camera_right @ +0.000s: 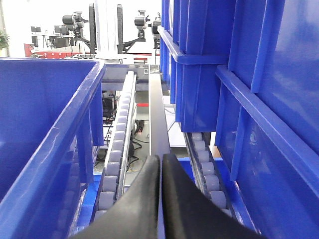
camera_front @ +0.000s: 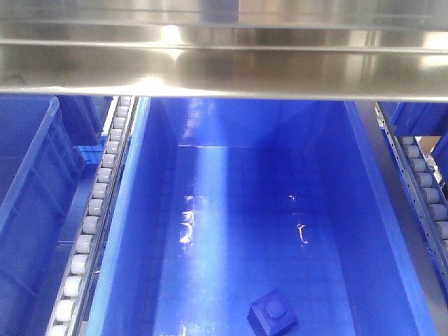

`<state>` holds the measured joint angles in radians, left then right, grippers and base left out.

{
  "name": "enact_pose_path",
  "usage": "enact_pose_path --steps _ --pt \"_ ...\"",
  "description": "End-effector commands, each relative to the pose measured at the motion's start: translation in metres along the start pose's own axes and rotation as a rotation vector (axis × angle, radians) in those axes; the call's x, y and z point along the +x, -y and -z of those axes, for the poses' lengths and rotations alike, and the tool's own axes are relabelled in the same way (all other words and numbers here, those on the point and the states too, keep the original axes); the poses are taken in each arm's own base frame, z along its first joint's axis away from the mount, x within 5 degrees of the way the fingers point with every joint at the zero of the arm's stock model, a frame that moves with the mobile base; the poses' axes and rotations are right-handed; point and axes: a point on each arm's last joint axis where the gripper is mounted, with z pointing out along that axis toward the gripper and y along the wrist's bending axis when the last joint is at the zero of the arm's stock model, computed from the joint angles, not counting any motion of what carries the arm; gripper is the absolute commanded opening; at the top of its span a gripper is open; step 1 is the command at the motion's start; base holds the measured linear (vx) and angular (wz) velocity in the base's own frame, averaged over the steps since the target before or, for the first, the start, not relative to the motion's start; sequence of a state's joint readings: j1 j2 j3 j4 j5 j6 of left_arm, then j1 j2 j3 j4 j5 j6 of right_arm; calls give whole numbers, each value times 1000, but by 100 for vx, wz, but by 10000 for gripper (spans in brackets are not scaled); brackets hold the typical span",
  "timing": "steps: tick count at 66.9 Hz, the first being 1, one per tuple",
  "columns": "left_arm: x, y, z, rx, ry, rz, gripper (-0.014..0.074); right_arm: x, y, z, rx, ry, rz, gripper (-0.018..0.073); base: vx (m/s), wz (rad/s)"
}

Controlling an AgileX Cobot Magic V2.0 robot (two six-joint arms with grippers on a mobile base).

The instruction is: Pour parts from conveyor to right shelf

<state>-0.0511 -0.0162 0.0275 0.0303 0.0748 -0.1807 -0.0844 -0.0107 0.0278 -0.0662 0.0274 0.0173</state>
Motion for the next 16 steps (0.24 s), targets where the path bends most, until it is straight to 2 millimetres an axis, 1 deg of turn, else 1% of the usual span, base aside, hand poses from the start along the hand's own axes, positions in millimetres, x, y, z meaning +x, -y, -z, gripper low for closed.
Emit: enact_pose_path --steps 1,16 --pt "0 0 0 17 60 13 -6 0 0 0 5 58 6 -8 0 0" --pt "0 0 0 17 60 13 -6 0 0 0 5 58 6 -8 0 0"
